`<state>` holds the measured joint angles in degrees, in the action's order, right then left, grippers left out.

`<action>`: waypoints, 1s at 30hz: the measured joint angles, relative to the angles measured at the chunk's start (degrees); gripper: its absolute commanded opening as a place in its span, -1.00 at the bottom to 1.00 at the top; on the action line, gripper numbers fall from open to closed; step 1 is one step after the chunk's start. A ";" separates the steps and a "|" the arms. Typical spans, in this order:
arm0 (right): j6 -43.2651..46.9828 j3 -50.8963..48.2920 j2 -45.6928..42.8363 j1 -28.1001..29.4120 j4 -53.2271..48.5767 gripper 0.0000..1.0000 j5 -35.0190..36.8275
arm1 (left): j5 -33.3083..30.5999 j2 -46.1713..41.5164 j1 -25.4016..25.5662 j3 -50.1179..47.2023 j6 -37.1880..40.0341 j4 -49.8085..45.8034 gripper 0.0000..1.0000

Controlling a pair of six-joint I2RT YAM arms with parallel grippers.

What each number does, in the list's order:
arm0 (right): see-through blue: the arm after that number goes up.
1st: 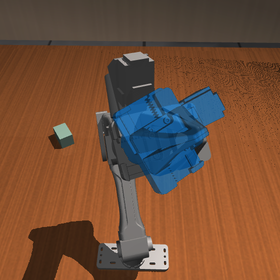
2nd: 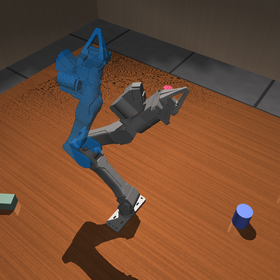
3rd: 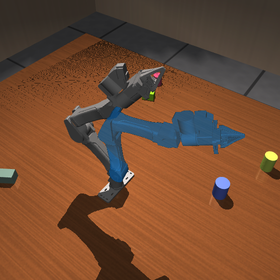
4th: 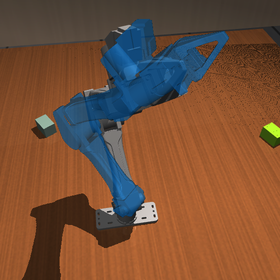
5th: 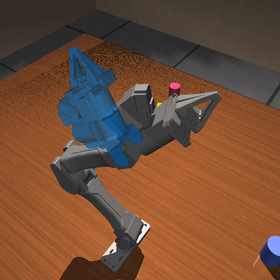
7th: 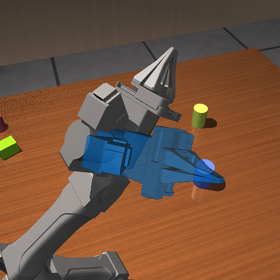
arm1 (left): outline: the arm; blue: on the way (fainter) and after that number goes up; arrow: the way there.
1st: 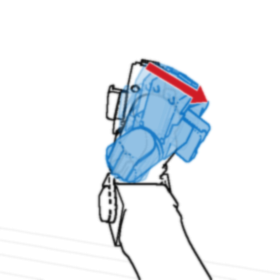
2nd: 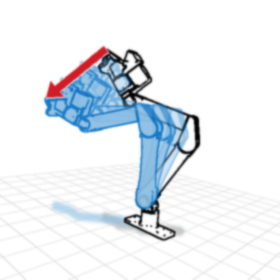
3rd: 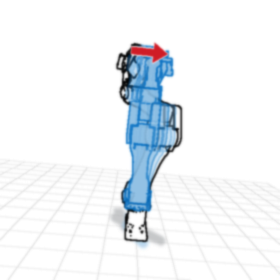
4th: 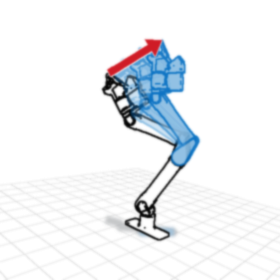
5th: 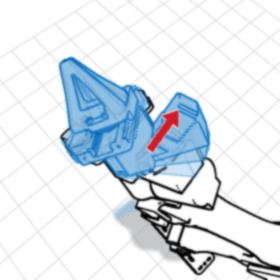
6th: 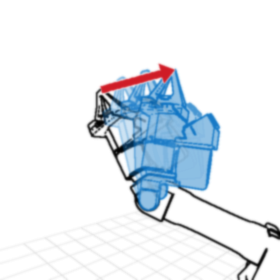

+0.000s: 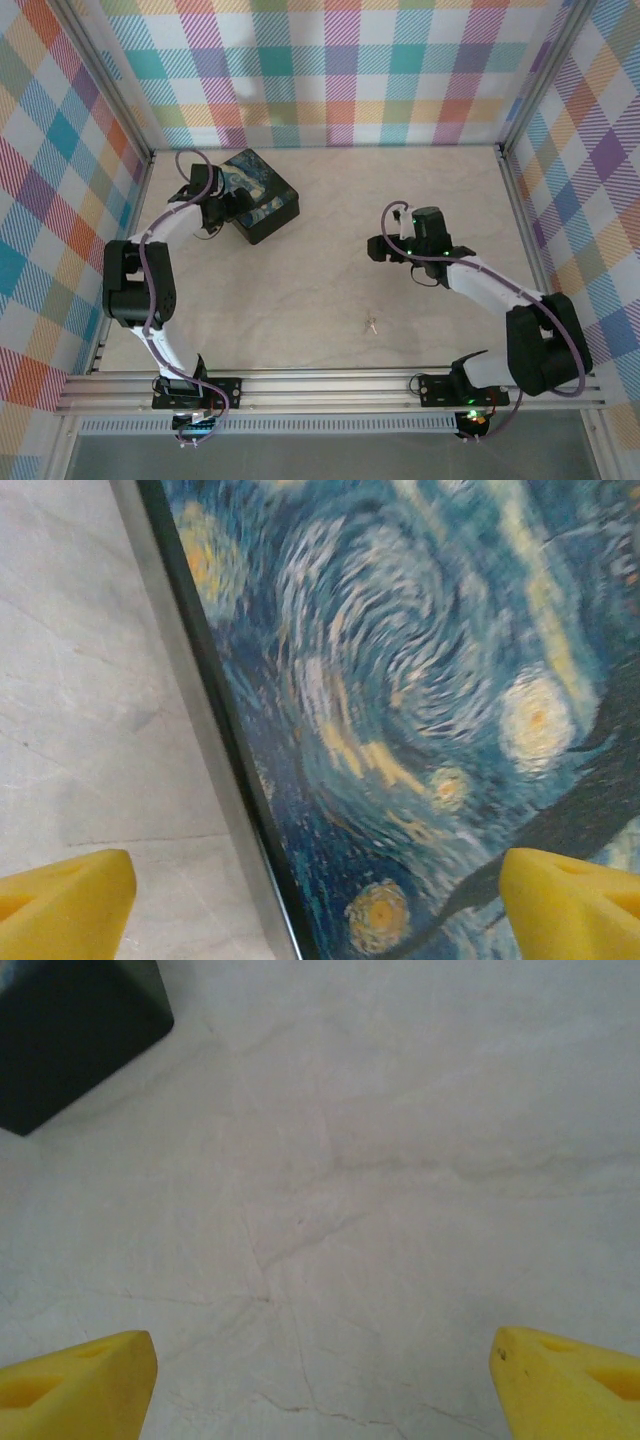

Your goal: Unlock the padlock with the key

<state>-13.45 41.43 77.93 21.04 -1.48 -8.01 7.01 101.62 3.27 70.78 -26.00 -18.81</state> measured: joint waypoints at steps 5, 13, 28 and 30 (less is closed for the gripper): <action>-1.31 0.17 0.74 1.38 0.04 0.70 -0.26 | 3.06 1.42 0.09 0.70 2.71 0.09 0.41; -2.19 1.86 1.62 1.84 -0.20 0.74 -1.38 | 3.82 2.38 3.85 2.27 9.42 -0.17 0.16; -1.88 19.08 14.43 1.75 -2.43 0.79 -4.74 | 9.99 4.52 19.67 6.29 22.43 -5.16 0.20; -2.19 19.89 16.50 1.75 -2.91 0.79 -5.51 | 11.02 4.50 19.34 6.29 22.29 -5.60 0.29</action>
<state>-15.64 61.32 94.43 22.79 -4.38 -13.52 18.02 106.13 22.61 77.08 -3.70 -24.40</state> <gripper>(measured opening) 0.896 0.613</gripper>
